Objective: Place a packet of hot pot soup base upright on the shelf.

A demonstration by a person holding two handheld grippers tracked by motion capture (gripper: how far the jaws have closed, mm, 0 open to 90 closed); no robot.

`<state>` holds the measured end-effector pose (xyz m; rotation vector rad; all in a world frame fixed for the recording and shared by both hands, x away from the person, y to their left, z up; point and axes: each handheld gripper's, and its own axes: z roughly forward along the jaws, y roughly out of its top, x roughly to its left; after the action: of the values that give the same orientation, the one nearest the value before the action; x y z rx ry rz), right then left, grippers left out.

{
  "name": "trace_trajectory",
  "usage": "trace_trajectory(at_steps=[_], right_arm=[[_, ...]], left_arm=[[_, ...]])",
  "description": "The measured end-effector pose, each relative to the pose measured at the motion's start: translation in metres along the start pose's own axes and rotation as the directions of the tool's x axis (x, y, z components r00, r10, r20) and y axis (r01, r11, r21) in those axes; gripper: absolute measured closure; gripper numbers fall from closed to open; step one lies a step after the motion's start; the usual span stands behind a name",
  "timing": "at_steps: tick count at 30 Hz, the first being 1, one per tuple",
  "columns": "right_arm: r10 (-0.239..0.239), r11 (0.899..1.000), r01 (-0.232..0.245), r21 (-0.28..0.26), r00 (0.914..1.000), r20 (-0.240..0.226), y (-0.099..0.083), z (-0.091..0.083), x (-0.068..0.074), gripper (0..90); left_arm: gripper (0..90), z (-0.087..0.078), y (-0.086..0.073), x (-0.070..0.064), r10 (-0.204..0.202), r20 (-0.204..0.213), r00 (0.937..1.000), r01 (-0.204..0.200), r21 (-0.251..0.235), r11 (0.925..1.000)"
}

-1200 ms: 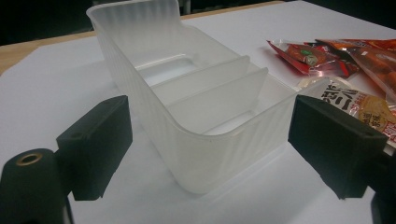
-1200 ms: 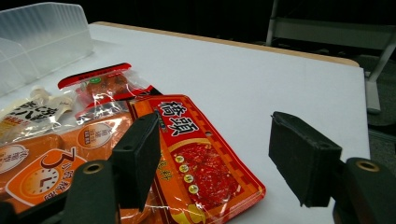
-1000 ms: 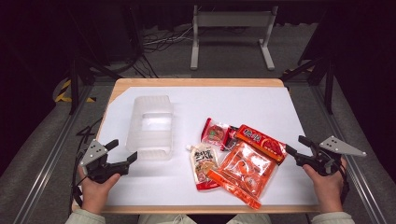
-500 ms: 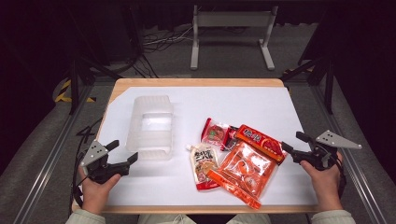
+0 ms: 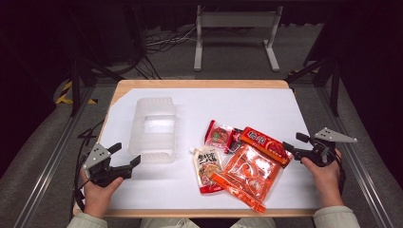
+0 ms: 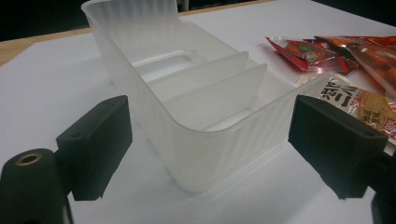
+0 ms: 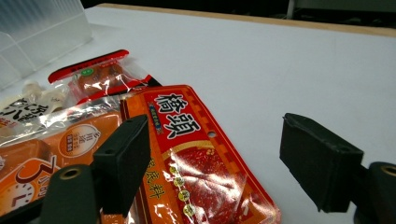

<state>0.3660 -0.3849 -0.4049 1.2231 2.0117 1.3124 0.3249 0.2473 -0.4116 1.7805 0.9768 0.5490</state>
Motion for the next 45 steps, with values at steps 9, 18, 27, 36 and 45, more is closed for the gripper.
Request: trace_trajectory(at_steps=[9,18,27,36,45], right_arm=[[0.007,0.998,-0.007,0.061,1.0000,0.006,-0.013,0.011,-0.004,28.0],[0.043,0.990,-0.044,0.132,0.9990,0.011,-0.023,0.018,-0.011,26.7],[0.088,0.978,-0.075,0.193,0.9944,-0.059,-0.025,0.025,-0.012,28.1],[0.088,0.980,-0.077,0.183,0.9949,-0.050,-0.022,0.024,-0.009,26.3],[0.143,0.969,-0.137,0.204,0.9895,-0.016,-0.026,0.024,-0.018,25.2]], left_arm=[[14.3,0.002,0.000,0.000,0.005,0.007,1.0000,-0.005,0.008,1.0000],[14.4,0.002,-0.001,0.000,0.006,0.007,1.0000,-0.006,0.011,0.9999],[14.5,0.004,-0.001,-0.001,0.013,0.013,0.9998,-0.013,0.017,0.9998],[14.5,0.004,-0.001,-0.001,0.013,0.011,0.9999,-0.013,0.016,0.9998],[14.4,0.004,-0.001,-0.001,0.013,0.011,0.9999,-0.013,0.020,0.9997]])
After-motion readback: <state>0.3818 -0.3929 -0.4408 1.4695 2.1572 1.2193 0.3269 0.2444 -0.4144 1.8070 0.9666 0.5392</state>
